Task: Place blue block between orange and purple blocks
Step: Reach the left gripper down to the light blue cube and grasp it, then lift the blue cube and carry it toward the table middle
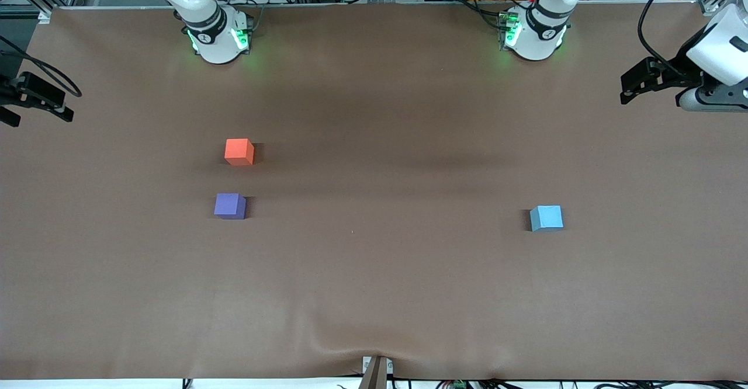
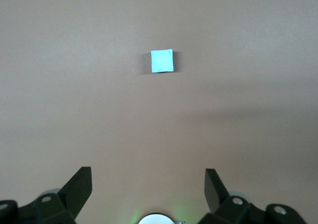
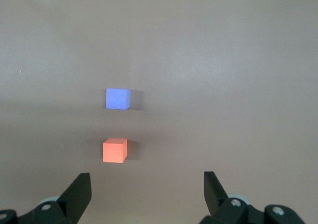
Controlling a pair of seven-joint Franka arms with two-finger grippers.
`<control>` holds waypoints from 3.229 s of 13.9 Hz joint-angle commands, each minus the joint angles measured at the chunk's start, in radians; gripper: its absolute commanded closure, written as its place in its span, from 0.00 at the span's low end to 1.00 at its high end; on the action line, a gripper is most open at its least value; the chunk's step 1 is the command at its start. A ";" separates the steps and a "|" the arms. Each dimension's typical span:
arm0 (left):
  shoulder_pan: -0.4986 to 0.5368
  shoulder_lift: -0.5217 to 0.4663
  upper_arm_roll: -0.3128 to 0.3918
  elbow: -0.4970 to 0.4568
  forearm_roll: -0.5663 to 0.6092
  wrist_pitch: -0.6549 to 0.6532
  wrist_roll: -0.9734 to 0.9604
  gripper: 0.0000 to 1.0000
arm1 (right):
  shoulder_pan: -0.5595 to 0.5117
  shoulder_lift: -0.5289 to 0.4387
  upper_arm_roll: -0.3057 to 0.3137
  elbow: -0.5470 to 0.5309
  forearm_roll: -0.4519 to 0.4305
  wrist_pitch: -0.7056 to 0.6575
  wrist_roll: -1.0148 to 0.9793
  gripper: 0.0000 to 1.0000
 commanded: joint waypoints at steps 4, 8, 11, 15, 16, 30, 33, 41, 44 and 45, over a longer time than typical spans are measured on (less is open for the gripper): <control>-0.007 0.009 -0.019 0.018 -0.011 -0.019 0.027 0.00 | 0.000 0.012 -0.004 0.025 0.013 -0.013 -0.012 0.00; -0.026 0.141 -0.025 0.017 -0.006 -0.012 0.011 0.00 | -0.001 0.012 -0.004 0.023 0.013 -0.013 -0.012 0.00; -0.040 0.257 -0.027 -0.008 0.000 0.071 0.010 0.00 | -0.001 0.012 -0.004 0.025 0.013 -0.013 -0.010 0.00; -0.026 0.316 -0.025 -0.162 0.044 0.290 0.019 0.00 | -0.001 0.012 -0.004 0.023 0.010 -0.015 -0.013 0.00; -0.012 0.339 -0.025 -0.198 0.046 0.380 0.019 0.00 | -0.001 0.012 -0.004 0.023 0.010 -0.015 -0.013 0.00; 0.002 0.668 -0.016 -0.223 0.041 0.815 -0.127 0.00 | -0.004 0.012 -0.004 0.022 0.010 -0.018 -0.012 0.00; 0.003 0.672 -0.014 -0.226 0.048 0.815 -0.110 0.27 | -0.004 0.012 -0.004 0.022 0.010 -0.018 -0.012 0.00; -0.071 0.594 -0.082 -0.219 0.186 0.801 -0.134 0.68 | -0.009 0.012 -0.005 0.020 0.010 -0.018 -0.012 0.00; -0.221 0.592 -0.151 -0.198 0.184 0.789 -0.365 0.68 | -0.009 0.012 -0.005 0.020 0.010 -0.018 -0.012 0.00; -0.290 0.600 -0.154 -0.175 0.181 0.789 -0.444 0.68 | -0.009 0.013 -0.005 0.020 0.010 -0.018 -0.012 0.00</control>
